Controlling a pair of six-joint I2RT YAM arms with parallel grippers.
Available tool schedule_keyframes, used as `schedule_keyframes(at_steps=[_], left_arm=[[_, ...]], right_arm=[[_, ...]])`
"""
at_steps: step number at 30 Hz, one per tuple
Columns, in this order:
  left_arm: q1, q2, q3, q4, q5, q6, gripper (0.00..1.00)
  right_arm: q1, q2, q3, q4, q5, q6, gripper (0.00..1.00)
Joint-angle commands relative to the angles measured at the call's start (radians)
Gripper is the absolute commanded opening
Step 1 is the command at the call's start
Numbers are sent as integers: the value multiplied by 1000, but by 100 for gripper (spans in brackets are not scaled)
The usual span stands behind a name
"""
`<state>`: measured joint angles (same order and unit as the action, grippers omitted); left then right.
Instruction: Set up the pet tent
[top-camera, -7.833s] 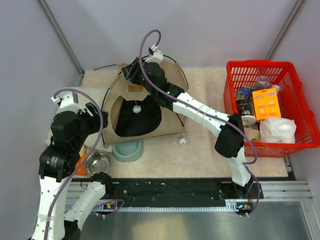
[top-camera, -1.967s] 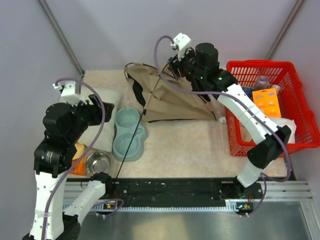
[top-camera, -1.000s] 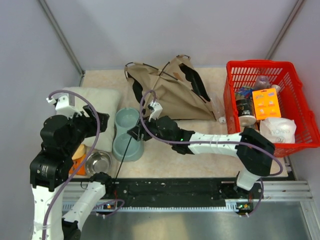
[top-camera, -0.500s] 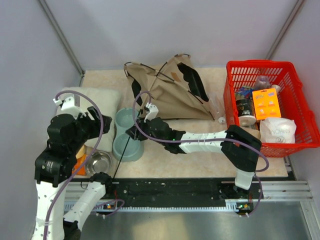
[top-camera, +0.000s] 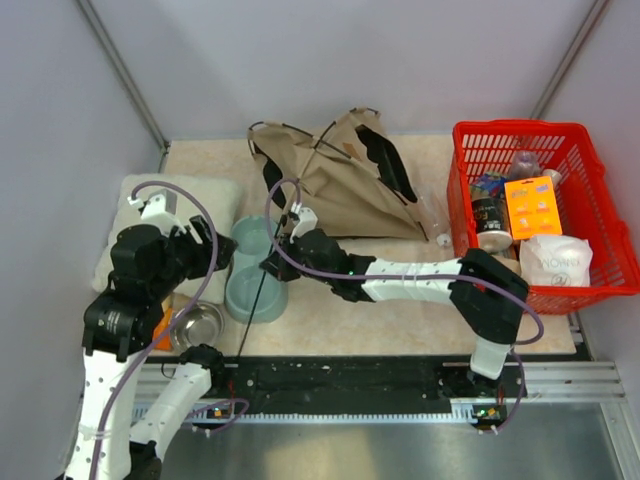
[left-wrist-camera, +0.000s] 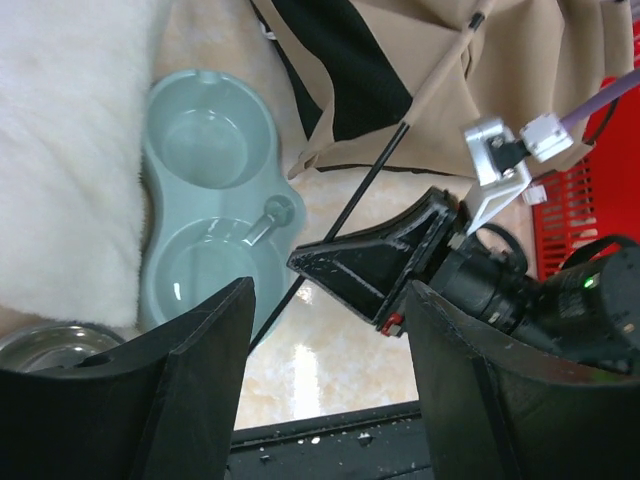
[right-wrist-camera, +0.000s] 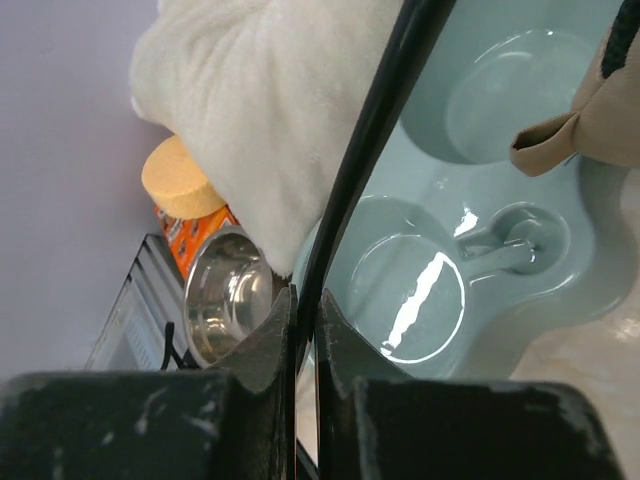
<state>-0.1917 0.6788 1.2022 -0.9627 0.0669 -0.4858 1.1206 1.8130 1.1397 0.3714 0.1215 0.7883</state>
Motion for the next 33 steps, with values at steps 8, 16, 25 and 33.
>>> schedule_keyframes(at_steps=[8, 16, 25, 33], left_arm=[[1, 34, -79, 260, 194, -77, 67], [0, 50, -263, 571, 416, -232, 68], [-41, 169, -392, 919, 444, -261, 68], [-184, 333, -405, 1104, 403, -206, 69]], right_arm=[[-125, -340, 31, -279, -460, -354, 0], [-209, -298, 51, -370, -672, -494, 0], [-285, -259, 69, -430, -721, -485, 0], [-312, -239, 69, -379, -766, -408, 0]])
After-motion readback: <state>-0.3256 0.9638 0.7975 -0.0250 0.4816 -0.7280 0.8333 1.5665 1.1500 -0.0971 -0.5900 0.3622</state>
